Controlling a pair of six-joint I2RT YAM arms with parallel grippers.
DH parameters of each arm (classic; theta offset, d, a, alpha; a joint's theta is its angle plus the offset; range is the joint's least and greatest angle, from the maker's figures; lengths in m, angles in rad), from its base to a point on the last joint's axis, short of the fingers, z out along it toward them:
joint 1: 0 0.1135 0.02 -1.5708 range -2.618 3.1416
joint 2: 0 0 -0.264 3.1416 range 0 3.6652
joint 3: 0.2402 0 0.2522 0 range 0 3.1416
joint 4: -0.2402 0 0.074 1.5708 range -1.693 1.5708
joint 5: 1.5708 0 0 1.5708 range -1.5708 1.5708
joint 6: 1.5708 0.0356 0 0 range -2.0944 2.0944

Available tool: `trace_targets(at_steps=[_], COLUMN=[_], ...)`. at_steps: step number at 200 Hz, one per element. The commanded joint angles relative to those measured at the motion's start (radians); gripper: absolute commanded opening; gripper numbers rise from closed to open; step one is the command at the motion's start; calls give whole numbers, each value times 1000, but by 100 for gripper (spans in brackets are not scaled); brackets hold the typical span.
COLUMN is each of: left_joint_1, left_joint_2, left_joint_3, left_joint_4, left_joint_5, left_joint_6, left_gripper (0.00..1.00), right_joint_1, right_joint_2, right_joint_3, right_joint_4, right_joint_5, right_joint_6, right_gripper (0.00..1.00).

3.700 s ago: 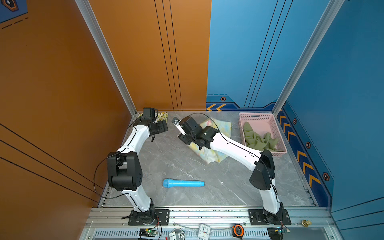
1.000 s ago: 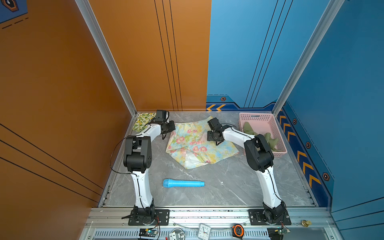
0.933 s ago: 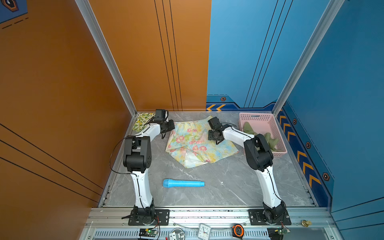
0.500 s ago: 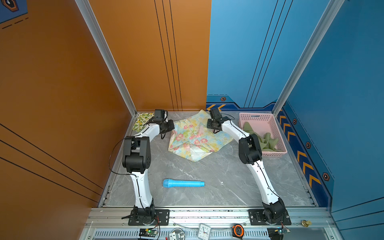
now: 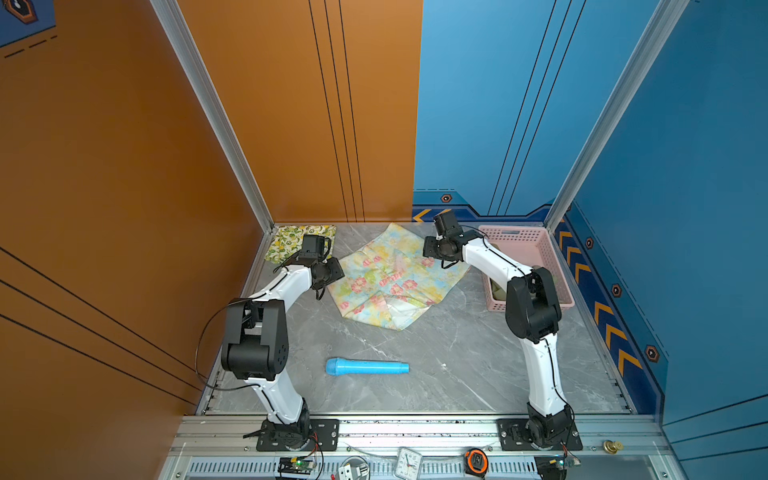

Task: Fold and stack the skirts

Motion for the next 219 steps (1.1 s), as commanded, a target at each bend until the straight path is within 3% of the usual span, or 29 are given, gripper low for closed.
trace_targets(at_steps=[1, 27, 68, 140, 192, 210, 219], left_joint_1=[4, 25, 48, 69, 72, 78, 79], left_joint_2=[-67, -59, -30, -31, -36, -35, -36], left_joint_3=[-11, 52, 101, 71, 57, 54, 53], left_joint_4=[-109, -193, -243, -201, -179, -175, -172], left_joint_5=[-116, -124, -85, -12, 13, 17, 20], left_joint_6=[21, 69, 110, 116, 106, 101, 99], left_gripper=[70, 76, 83, 84, 84, 84, 84], right_joint_1=[107, 201, 314, 367, 376, 384, 383], right_joint_2=[-136, -181, -112, 53, 66, 59, 58], right_joint_3=[-147, -223, -226, -136, -128, -130, -130], right_joint_4=[35, 56, 107, 115, 178, 195, 206], right_joint_5=[6, -9, -71, -40, -75, -89, -112], right_joint_6=[14, 52, 142, 147, 133, 140, 150], right_gripper=[65, 65, 65, 62, 51, 42, 32])
